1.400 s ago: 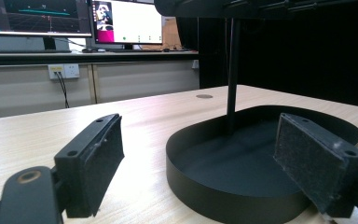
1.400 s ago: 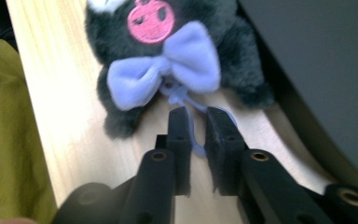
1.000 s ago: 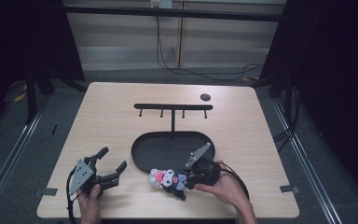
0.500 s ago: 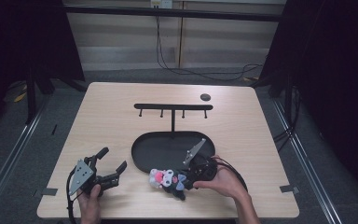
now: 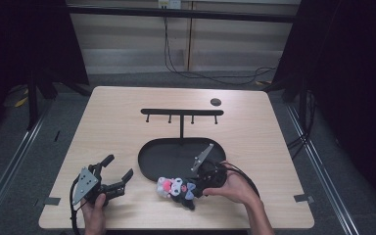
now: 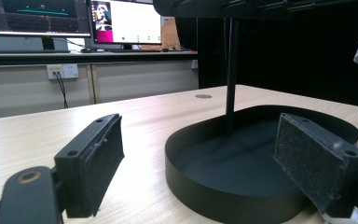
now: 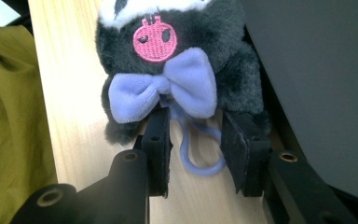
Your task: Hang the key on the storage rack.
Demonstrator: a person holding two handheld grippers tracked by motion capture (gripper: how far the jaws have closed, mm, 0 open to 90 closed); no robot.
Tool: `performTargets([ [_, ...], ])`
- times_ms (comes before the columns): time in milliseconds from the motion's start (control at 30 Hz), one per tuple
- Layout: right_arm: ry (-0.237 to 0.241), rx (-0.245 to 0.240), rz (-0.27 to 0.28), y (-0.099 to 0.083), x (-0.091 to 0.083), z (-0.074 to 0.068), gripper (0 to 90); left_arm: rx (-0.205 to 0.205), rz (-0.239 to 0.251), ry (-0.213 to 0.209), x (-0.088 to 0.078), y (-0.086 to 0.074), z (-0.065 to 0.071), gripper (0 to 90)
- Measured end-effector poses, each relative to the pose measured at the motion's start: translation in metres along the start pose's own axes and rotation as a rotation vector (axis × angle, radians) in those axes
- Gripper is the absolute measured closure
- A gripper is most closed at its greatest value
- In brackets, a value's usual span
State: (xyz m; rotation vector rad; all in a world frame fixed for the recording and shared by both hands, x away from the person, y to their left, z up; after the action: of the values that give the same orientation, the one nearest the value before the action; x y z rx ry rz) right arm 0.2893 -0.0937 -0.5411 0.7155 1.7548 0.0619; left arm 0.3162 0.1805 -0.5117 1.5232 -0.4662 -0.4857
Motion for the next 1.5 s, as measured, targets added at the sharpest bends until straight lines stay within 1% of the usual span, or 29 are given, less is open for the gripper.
performTargets([
  [33,-0.003,-0.005,-0.002,0.001,0.0,0.001,62.9,0.004,-0.002,-0.006,0.0,0.0,0.0,15.3],
  [67,0.003,0.007,-0.015,0.0,0.0,0.0,62.1,0.003,-0.004,-0.004,0.0,0.0,0.0,15.3],
  [133,-0.001,0.015,-0.029,0.001,0.001,0.002,57.4,0.003,-0.002,0.0,0.0,0.0,0.0,15.3],
  [267,-0.004,0.012,-0.048,0.003,0.002,0.003,58.5,0.0,0.0,0.0,0.0,0.0,0.0,15.3],
  [333,-0.014,0.012,-0.054,0.005,0.003,0.004,60.9,0.004,-0.002,-0.005,0.0,0.0,0.0,15.3],
  [367,-0.027,0.003,-0.073,0.005,0.003,0.004,63.0,0.004,-0.002,-0.006,0.0,0.0,0.0,15.3],
  [433,-0.031,0.005,-0.081,0.005,0.004,0.003,64.3,0.005,-0.004,-0.009,0.0,0.0,0.0,15.3],
  [467,-0.043,-0.007,-0.095,0.006,0.004,0.003,65.7,0.001,0.0,-0.01,0.0,0.0,0.001,15.3],
  [533,-0.046,0.0,-0.101,0.006,0.004,0.001,67.7,0.004,0.0,-0.011,0.0,0.0,0.001,15.3],
  [567,-0.048,-0.021,-0.109,0.006,0.004,0.0,71.9,0.002,-0.001,-0.01,0.0,0.0,0.001,15.3],
  [600,-0.042,-0.034,-0.11,0.007,0.004,-0.001,74.3,0.001,0.0,-0.01,0.0,0.0,0.001,15.3],
  [667,-0.033,-0.025,-0.12,0.006,0.003,-0.004,82.4,0.011,-0.005,-0.015,0.0,0.0,0.0,15.3],
  [733,-0.032,-0.02,-0.12,0.006,0.002,-0.004,83.4,0.011,-0.004,-0.012,0.0,0.0,0.0,15.3],
  [767,-0.012,-0.023,-0.123,0.006,0.001,-0.006,85.2,0.009,-0.001,-0.014,0.0,0.0,0.0,15.3],
  [833,-0.003,-0.02,-0.125,0.007,0.001,-0.007,85.7,-0.004,0.0,-0.007,0.0,0.0,0.001,15.3],
  [867,0.014,-0.009,-0.129,0.007,0.0,-0.01,86.2,0.011,-0.003,-0.012,0.0,0.0,0.0,15.3],
  [900,0.054,-0.007,-0.127,0.007,-0.001,-0.015,86.4,0.008,-0.004,-0.011,0.0,0.0,0.0,15.3],
  [933,0.054,-0.007,-0.127,0.007,-0.001,-0.015,86.4,0.005,-0.003,-0.009,0.0,0.0,0.0,15.3],
  [967,0.025,-0.014,-0.113,0.008,-0.004,-0.013,81.6,0.004,-0.002,-0.009,0.0,0.0,0.0,15.3],
  [1000,0.025,-0.014,-0.113,0.008,-0.004,-0.013,81.6,0.007,-0.004,-0.011,0.0,0.0,0.0,15.3],
  [1033,0.001,-0.018,-0.116,0.008,-0.005,-0.012,75.9,0.007,-0.003,-0.011,0.0,0.0,0.0,15.3],
  [1067,-0.025,-0.043,-0.094,0.008,-0.006,-0.009,69.6,0.016,-0.003,-0.018,0.0,0.0,0.0,15.3],
  [1100,-0.035,-0.067,-0.077,0.009,-0.007,-0.007,67.5,0.015,-0.004,-0.015,0.0,0.0,0.0,15.3],
  [1200,-0.039,-0.07,-0.067,0.009,-0.008,-0.009,66.1,0.01,-0.001,-0.015,0.0,0.0,0.0,15.3],
  [1233,-0.024,-0.076,-0.08,0.008,-0.006,-0.009,65.2,0.002,-0.004,-0.008,0.0,0.0,0.001,15.3],
  [1267,-0.024,-0.076,-0.08,0.008,-0.006,-0.009,65.2,0.017,-0.005,-0.016,0.0,0.0,0.0,15.3],
  [1333,-0.017,-0.077,-0.091,0.008,-0.003,-0.008,63.5,0.014,-0.004,-0.013,0.0,0.0,0.0,15.3],
  [1400,-0.029,-0.071,-0.097,0.008,0.0,-0.006,60.0,0.011,-0.003,-0.013,0.0,0.0,0.0,15.3],
  [1500,-0.033,-0.075,-0.099,0.008,0.002,-0.007,59.9,0.002,0.0,-0.01,0.0,0.0,0.001,15.3],
])
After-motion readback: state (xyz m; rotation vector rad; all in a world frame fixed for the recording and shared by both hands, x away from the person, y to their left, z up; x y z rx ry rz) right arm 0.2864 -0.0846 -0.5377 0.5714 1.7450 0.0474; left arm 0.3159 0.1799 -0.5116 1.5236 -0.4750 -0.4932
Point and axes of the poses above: each handheld gripper's, and its own axes: x roughly forward along the jaws, y roughly out of its top, z roughly to its right, the point moved 8 cm from there along x, roughly forward along the jaws, and after that the axes turned 5 degrees about y, right-handed, at the moved point
